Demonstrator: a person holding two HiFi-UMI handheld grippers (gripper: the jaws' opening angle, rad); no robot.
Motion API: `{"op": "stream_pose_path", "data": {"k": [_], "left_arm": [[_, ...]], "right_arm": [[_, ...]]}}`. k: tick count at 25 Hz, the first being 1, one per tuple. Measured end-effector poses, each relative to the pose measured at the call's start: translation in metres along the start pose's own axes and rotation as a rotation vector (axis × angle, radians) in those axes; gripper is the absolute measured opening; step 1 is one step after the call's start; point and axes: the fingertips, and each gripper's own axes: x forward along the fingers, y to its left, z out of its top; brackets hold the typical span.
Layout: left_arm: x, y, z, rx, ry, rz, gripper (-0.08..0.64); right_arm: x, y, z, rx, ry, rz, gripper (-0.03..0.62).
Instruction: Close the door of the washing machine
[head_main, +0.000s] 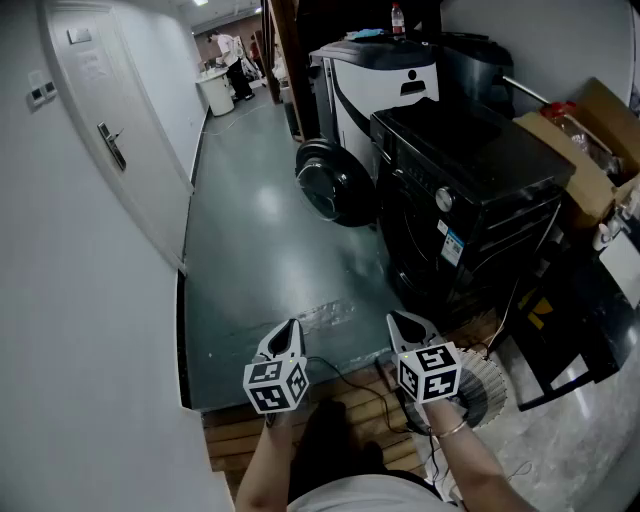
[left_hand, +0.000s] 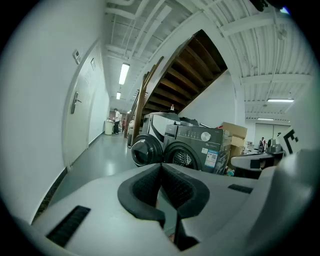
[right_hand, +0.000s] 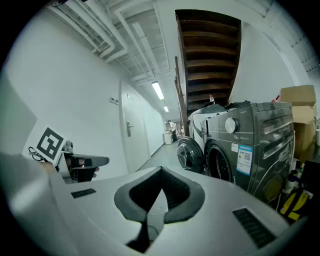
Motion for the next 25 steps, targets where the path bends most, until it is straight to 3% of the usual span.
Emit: {"op": "stream_pose_path", "data": {"k": [10,19,25], "left_arm": [[0.009,-0.003,-0.008,-0.008,0.000,0.012,0.023],[0.049,0.032,-0.004,-0.023,0.029,0.023,0.030],[0.113,0.069,0.005,-0.047,0.041,0.015,0.142]], "right_arm": [[0.000,-0.010,0.004,-0.014,-0.024,0.018,0.006],[0.049,-0.020,-0.003,0.036,0.015,0.028,0.006],[0.115,-0.031,-0.003,0.039,0.052,0.032,0.008]]}}
